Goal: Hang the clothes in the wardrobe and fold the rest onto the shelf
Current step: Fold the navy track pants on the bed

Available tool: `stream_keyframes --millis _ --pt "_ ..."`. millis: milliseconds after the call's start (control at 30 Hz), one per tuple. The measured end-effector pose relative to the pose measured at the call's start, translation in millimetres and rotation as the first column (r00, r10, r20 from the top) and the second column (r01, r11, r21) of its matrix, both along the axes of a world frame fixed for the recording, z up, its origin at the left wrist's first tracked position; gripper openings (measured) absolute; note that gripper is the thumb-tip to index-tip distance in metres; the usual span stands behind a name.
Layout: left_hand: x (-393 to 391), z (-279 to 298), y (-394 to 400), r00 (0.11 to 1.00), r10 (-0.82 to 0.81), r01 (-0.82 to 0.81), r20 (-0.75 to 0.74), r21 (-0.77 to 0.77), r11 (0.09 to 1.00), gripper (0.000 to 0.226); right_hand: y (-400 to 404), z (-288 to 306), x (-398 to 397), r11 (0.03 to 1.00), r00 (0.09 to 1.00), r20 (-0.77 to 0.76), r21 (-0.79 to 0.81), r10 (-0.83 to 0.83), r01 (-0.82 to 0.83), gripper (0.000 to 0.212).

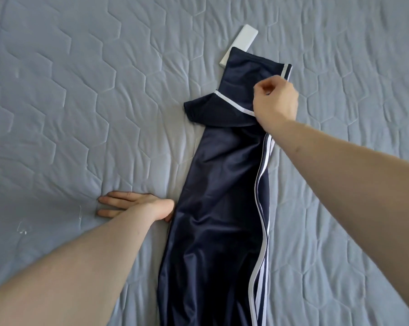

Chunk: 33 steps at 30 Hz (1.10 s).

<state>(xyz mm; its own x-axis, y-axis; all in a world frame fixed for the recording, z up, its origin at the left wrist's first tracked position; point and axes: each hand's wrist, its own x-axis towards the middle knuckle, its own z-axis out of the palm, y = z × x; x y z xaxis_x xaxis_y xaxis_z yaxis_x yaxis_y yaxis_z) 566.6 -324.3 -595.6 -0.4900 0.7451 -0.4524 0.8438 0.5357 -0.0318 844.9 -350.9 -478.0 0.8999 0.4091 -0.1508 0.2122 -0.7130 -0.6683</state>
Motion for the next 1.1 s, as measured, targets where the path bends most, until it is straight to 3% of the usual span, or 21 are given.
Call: stream_keyframes --millis 67,167,233,300,333,433,500,567,633,700,767,867,967,1100 --pt "2 3 -2 1.0 0.006 -0.006 -0.005 -0.024 1.0 0.07 4 -2 5 0.987 0.99 -0.035 -0.085 0.133 -0.136 0.03" --pt "2 2 0 0.998 0.022 -0.023 -0.054 -0.013 1.0 0.067 3 -17 -2 0.912 0.949 -0.177 -0.277 0.262 -0.303 0.068" --pt "3 0 1 0.998 0.036 -0.035 -0.056 0.015 0.999 0.066 0 -25 -8 0.891 0.944 -0.178 -0.318 0.279 -0.324 0.053" --pt "3 2 0 0.998 0.035 -0.033 -0.052 0.027 0.999 0.07 0 -24 -6 0.968 0.977 -0.092 -0.146 0.192 -0.203 0.021" --pt "3 3 -1 0.999 0.036 -0.035 -0.038 0.032 0.999 0.07 2 -21 -2 0.994 0.992 -0.073 -0.023 0.104 -0.106 0.016" --pt "4 5 -5 0.999 0.022 -0.02 -0.04 0.052 0.998 0.058 11 -8 18 0.909 0.961 -0.205 0.337 -0.184 0.246 0.026" --pt "6 5 -3 0.999 0.033 -0.033 -0.022 0.04 0.999 0.059 10 -8 36 0.833 0.894 -0.343 0.37 -0.288 0.41 0.027" --pt "7 6 -1 0.997 0.073 -0.072 -0.023 0.051 0.996 0.068 0 -13 46 0.867 0.857 -0.418 0.254 -0.301 0.428 0.018" --pt "7 3 -3 0.997 0.072 -0.07 -0.027 0.06 0.996 0.073 -15 -31 50 0.931 0.849 -0.443 0.078 -0.289 0.357 0.071" --pt "6 3 -5 0.999 0.034 -0.032 -0.042 0.045 0.998 0.069 -29 -45 43 0.964 0.912 -0.312 -0.077 -0.265 0.254 0.098" --pt "5 4 -5 0.999 0.009 -0.008 -0.045 0.044 0.999 0.063 -40 -49 23 0.97 0.954 -0.21 -0.157 -0.216 0.185 0.083" --pt "5 6 -6 1.0 0.006 -0.006 0.003 0.035 0.999 0.067 -62 -43 -21 0.958 0.913 -0.29 -0.098 -0.287 0.27 0.06" --pt "1 11 1 0.999 0.035 -0.035 -0.025 -0.005 0.999 0.063 -110 -43 -83 0.962 0.908 -0.318 -0.109 -0.274 0.252 0.042" --pt "-1 5 8 0.998 -0.032 0.024 -0.056 -0.137 0.99 0.103 -176 -47 -153 0.951 0.835 -0.463 -0.068 -0.297 0.301 0.024"
